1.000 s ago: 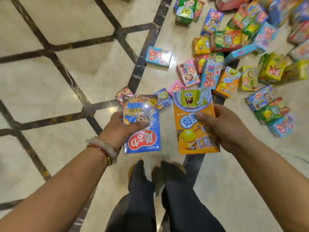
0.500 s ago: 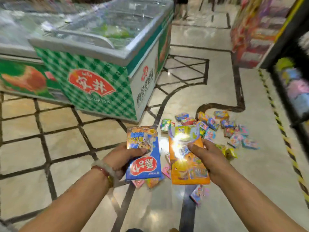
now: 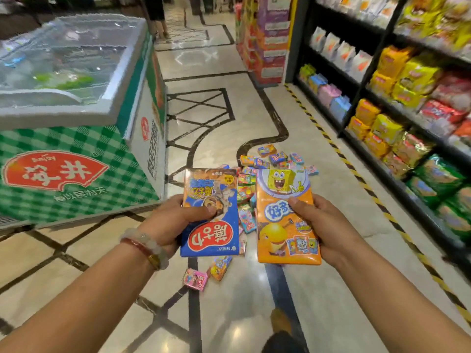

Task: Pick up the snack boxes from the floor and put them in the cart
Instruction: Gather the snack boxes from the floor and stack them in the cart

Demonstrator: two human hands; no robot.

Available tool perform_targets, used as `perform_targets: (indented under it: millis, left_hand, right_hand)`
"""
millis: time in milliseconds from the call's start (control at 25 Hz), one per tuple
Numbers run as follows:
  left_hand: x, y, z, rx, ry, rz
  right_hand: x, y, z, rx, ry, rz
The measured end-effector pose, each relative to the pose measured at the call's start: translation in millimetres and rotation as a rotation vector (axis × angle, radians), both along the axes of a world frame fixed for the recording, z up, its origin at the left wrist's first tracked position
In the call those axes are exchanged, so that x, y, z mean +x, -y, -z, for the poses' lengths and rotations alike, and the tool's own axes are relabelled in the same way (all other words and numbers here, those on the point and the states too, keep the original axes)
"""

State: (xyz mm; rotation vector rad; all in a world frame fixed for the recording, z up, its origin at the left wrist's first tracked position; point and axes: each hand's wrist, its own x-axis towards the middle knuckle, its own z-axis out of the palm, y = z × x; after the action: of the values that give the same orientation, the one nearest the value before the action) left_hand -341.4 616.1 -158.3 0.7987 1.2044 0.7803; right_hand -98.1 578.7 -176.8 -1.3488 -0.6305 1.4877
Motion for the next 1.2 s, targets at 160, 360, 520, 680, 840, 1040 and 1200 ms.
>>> perform_targets:
  millis: [160, 360, 520, 680, 840, 1040, 1200]
  left_hand:
    - [30, 16, 4, -0.018, -0.030, 0.160]
    - [94, 44, 10, -0.016, -0.020, 0.367]
    - [163, 78, 9, 0.004, -0.030, 0.549]
    - [249, 134, 9, 0.046, -0.077, 0.722]
    - [345, 223, 10, 0.075, -0.084, 0.891]
    - [453, 328, 13, 0.045, -0.043, 1.178]
    - [523, 399, 13, -0.007, -0.017, 1.387]
  right_hand:
    - [21, 57, -2, -0.037, 0.032, 0.166]
    - [68, 134, -2, -0.071, 0.096, 0.372]
    - [115, 202, 1, -0.061, 0.086, 0.536]
    - [170, 287, 5, -0.040, 0.069, 0.705]
    - [227, 394, 3, -0.016, 0.066, 0.886]
    - [283, 524, 2, -0.031, 0.092, 1.173]
    - [299, 608, -1, -0.060, 0.095, 1.403]
